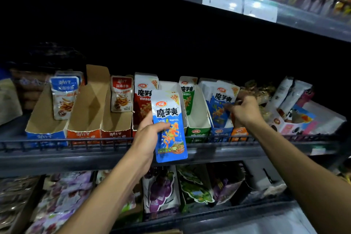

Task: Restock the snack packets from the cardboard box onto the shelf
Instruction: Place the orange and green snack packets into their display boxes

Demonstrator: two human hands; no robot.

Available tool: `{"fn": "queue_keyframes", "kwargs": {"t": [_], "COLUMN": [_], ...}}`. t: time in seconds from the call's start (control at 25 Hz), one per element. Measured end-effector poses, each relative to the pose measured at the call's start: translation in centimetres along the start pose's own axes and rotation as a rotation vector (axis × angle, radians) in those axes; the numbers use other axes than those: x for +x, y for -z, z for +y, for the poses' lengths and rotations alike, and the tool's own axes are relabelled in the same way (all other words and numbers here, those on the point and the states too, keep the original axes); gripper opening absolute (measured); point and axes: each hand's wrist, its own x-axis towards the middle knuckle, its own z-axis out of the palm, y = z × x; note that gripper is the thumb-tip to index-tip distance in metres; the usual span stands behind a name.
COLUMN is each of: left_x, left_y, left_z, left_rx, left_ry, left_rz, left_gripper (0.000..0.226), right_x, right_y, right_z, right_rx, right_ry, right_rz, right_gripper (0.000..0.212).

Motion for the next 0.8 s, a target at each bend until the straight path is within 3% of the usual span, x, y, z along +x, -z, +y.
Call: {"fn": "queue_keyframes", "kwargs": {"t": [0.08, 0.2, 0.36, 0.44, 0.52, 0.6, 0.72, 0.8], "left_x": [0.0, 0.1, 0.1, 0.1, -0.1, -0.4, -0.5, -0.5], "left_y": [0.0, -0.2, -0.2, -0.6, -0.9, -1.2, -1.1, -0.7], "left_z": [-0.1, -0.2, -0.3, -0.6, -0.9, -1.2, -0.9, -0.3], "left_rx": [0.010, 0.026, 0.060, 0.073, 0.082, 0.107, 0.138, 0.141], "left_ry": [0.008, 0.006, -0.043, -0.077, -0.109, -0.123, -0.132, -0.124], "left_rz": [-0.003, -0.020, -0.059, -0.067, -0.075, -0.083, -0.051, -0.009], "left_gripper": [0.032, 0.032, 0.029, 0.034, 0.039, 0.041, 0.027, 0.024], "right_x": [-0.2, -1.5, -5.0, -7.3, -9.1, -9.6, -8.2, -6.0], "right_y": [-0.6, -0.8, -0.9, -1.3, -2.1, -2.6, -1.8, 0.0], "right_z": [0.5, 0.0, -1.6, -3.6, -5.7, -6.8, -6.9, -6.5], "right_rx": [-0.160, -0.181, -0.044, 0.196, 0.406, 0.459, 0.419, 0.501], "right_ry": [-0.112, -0.208, 0.092, 0.189, 0.084, -0.069, -0.091, -0.109], "right_rz": [0.099, 0.181, 0.174, -0.066, -0.404, -0.543, -0.453, -0.185], "right_gripper": [0.027, 0.038, 0.016, 0.017, 0.018, 0.014, 0.008, 0.007]}}
